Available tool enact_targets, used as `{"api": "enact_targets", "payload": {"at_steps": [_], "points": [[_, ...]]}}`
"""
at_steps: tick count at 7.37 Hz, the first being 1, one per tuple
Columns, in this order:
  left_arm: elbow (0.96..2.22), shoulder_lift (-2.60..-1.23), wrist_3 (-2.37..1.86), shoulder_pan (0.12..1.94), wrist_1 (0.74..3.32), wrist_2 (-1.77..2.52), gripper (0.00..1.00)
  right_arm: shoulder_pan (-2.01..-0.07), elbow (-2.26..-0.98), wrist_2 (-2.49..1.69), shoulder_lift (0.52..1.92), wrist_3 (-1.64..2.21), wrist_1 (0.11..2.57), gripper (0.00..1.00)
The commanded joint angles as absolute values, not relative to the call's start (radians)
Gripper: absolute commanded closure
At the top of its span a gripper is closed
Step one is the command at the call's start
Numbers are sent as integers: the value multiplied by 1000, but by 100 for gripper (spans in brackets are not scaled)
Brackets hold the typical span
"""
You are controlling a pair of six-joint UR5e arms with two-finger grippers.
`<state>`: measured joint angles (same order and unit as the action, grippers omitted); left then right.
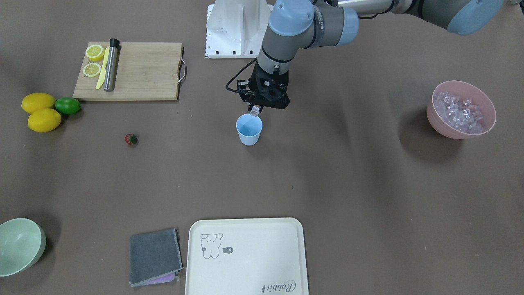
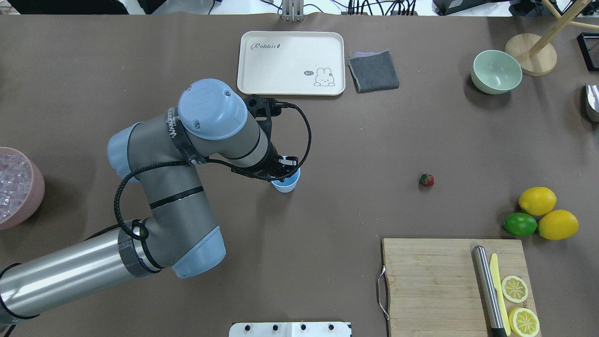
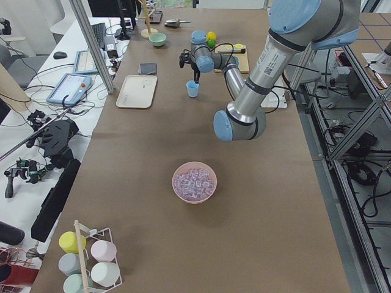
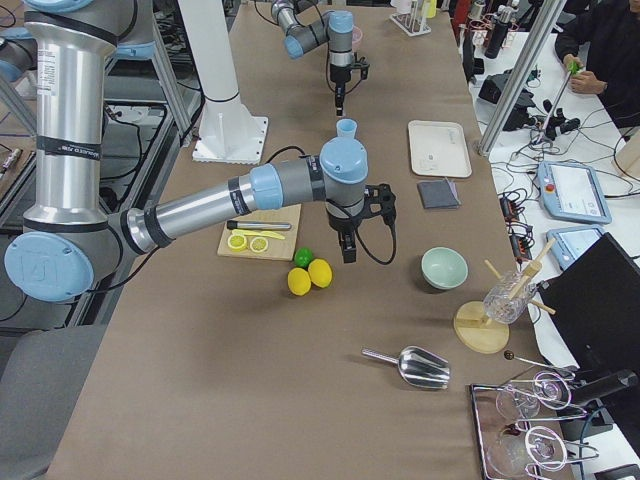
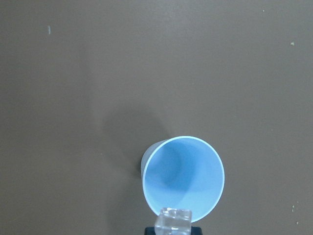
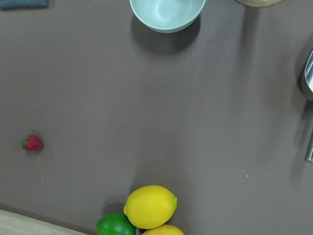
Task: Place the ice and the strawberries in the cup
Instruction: 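Carry the ice cube over the light-blue cup and open the left gripper, then withdraw the left gripper back toward the ice bowl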
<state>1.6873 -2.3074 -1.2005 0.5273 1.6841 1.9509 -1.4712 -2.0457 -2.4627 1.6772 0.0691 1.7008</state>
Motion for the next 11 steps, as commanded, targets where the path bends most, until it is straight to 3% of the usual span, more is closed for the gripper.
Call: {"api": "enact_targets", "payload": {"at_steps": [1, 5, 8, 11], "points": [[1648, -2313, -1200, 515, 1730, 1939, 17, -1463, -2049, -2464, 1677, 69, 1695, 0], [1695, -2255, -1163, 618, 1720, 2003, 13, -1430, -2072, -2482, 1669, 71, 1697, 0], [1879, -1972, -932, 734, 1717, 2060, 14, -1370, -2104, -2476, 1629, 204, 1695, 0], [1986, -1696, -739, 914, 1726, 2172, 14, -1341, -2114, -2467, 1629, 233, 1694, 0]]}}
